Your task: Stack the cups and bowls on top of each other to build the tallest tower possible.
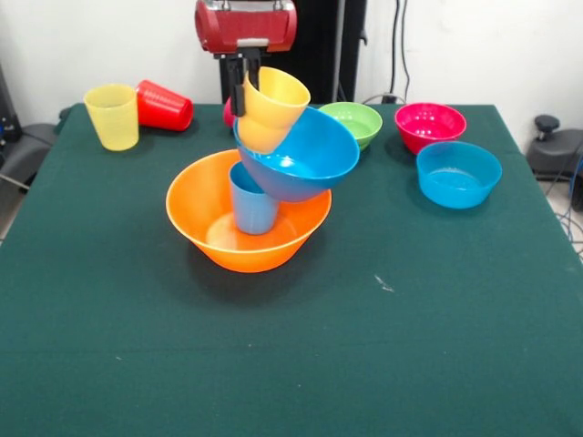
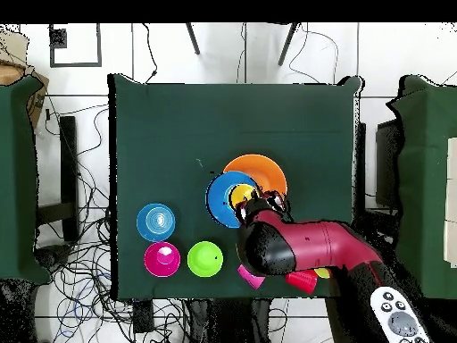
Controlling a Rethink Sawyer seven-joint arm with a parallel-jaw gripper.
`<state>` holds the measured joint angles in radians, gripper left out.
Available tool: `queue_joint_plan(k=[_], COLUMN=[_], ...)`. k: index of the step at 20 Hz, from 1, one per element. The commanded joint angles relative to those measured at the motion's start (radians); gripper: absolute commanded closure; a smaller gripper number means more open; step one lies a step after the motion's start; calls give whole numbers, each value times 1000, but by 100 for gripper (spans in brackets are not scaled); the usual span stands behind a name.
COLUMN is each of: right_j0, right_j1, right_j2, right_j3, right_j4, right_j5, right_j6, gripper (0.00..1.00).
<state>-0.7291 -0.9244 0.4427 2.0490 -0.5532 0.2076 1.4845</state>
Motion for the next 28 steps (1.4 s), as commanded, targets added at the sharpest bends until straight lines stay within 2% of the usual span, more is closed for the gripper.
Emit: queue_joint_plan(k=[1, 17, 28], right_j0=[77, 44, 63], right_j1=[40, 16, -5], right_j2=[-78, -45, -52], right_j3=[-47, -27, -28], right_j4=[-56, -26, -17], right_j5=[88, 88, 111], right_j6=[75, 28, 33], gripper=[100, 100, 100])
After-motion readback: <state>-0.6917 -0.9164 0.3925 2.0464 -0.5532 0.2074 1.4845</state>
